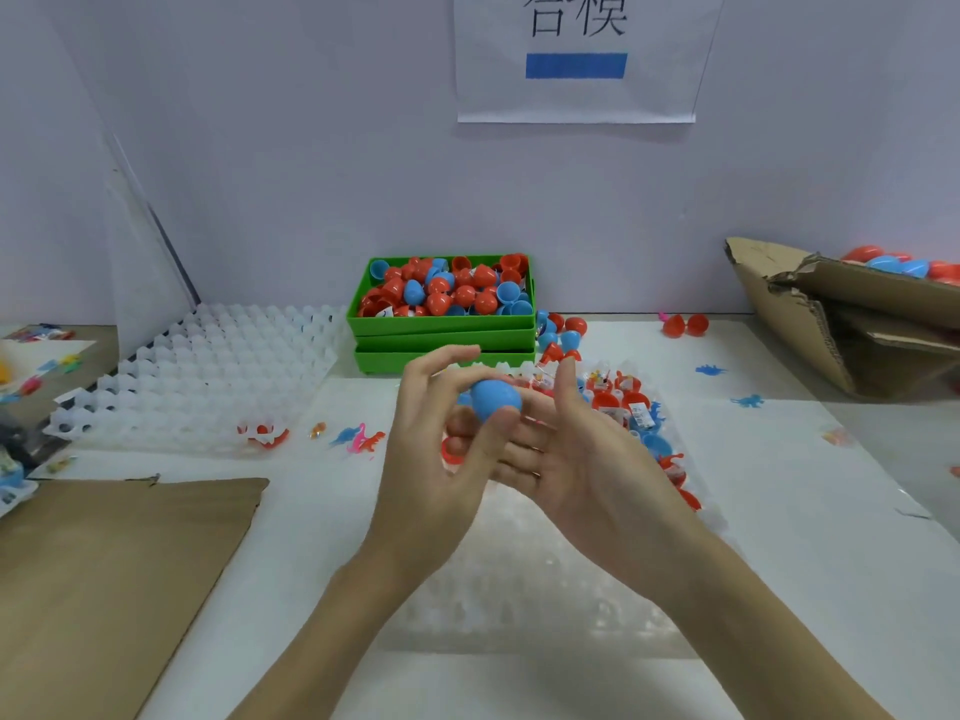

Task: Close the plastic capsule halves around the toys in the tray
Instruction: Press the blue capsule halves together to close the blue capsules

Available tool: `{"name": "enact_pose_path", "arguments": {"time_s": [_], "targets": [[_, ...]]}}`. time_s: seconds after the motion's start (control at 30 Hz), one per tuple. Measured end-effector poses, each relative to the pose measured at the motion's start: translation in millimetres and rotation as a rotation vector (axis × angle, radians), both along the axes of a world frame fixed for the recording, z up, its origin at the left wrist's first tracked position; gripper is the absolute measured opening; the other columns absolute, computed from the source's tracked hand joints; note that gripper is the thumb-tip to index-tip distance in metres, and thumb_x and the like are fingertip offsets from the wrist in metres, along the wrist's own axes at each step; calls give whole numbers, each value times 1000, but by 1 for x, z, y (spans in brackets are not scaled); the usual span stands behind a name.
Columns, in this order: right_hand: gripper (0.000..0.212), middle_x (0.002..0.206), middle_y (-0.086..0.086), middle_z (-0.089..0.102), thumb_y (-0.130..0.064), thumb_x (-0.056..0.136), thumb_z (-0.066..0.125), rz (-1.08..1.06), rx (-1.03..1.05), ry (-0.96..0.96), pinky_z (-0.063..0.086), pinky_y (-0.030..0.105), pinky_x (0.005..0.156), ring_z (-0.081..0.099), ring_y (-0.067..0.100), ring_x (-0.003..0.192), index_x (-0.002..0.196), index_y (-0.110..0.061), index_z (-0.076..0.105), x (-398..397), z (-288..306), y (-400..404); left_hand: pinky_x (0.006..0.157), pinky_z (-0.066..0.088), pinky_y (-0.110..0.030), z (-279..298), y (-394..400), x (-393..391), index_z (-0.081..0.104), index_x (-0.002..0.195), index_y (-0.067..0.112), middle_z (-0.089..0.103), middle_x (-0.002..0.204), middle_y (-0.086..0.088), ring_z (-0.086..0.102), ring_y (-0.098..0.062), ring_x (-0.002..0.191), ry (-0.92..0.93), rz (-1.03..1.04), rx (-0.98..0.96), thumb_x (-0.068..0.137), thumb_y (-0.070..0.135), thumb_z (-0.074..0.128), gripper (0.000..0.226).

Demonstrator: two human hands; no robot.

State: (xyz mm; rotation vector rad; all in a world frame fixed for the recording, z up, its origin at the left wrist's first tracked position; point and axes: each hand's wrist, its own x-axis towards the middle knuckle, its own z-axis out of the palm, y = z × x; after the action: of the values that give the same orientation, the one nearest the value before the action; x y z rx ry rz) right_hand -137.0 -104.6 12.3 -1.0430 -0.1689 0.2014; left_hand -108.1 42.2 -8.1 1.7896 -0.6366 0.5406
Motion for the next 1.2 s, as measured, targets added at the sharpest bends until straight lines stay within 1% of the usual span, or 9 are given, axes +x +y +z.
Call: {"name": "enact_pose_path", "arguments": {"time_s": [0.17,0.27,0.33,0.5,0.7,0.8,0.9,1.03,1.2], "targets": [[58,115,14,76,-51,107,32,-202,-75,51,61,29,85,73,28,108,130,-7,63,7,6,-29,78,55,-12,14,3,32,70,114,26,63,110,5,65,-4,99,250,275,-195,96,51,61,33],[53,112,12,77,-46,108,37,-298,8,120,60,27,80,75,23,102,121,-7,70,7,10,-42,77,62,-28,33,2,74,71,115,25,69,100,2,71,-10,87,378,272,-172,99,33,70,18],[49,104,9,78,-44,107,40,-346,57,145,57,27,79,76,18,93,116,-8,73,7,12,-48,77,58,-24,52,-3,109,62,136,15,70,115,-4,74,-17,94,446,256,-218,96,22,75,42],[44,91,4,78,-40,108,42,-437,64,180,56,26,74,75,13,80,113,-9,73,5,15,-58,113,45,-40,85,-8,170,31,157,3,44,155,-17,54,-28,134,581,282,-124,91,24,81,85],[40,87,3,77,-39,107,46,-505,50,192,57,27,79,76,12,77,112,-10,74,5,17,-62,77,63,-29,42,3,124,62,131,10,72,115,-3,76,-16,84,318,259,105,101,16,67,31],[39,89,2,78,-41,106,46,-530,-2,210,57,27,82,77,13,78,106,-14,76,6,17,-61,70,53,-14,18,9,90,72,97,20,72,91,9,66,-4,80,200,224,306,97,25,73,5],[39,86,2,77,-40,106,47,-537,-22,219,57,27,81,75,13,75,105,-13,76,6,17,-60,62,38,-10,4,15,61,76,78,26,66,76,13,56,0,73,140,126,467,92,39,75,19],[39,82,2,73,-38,106,49,-518,-18,216,55,26,76,70,12,71,106,-10,75,7,15,-62,76,42,-27,-4,20,47,81,91,31,58,81,13,48,-9,88,55,111,787,92,53,71,24],[37,79,4,72,-35,106,50,-481,-18,219,58,23,64,69,13,66,104,-8,75,8,14,-61,78,36,-26,-5,21,41,74,92,30,52,84,16,47,-10,88,20,93,813,93,44,73,13]]}}
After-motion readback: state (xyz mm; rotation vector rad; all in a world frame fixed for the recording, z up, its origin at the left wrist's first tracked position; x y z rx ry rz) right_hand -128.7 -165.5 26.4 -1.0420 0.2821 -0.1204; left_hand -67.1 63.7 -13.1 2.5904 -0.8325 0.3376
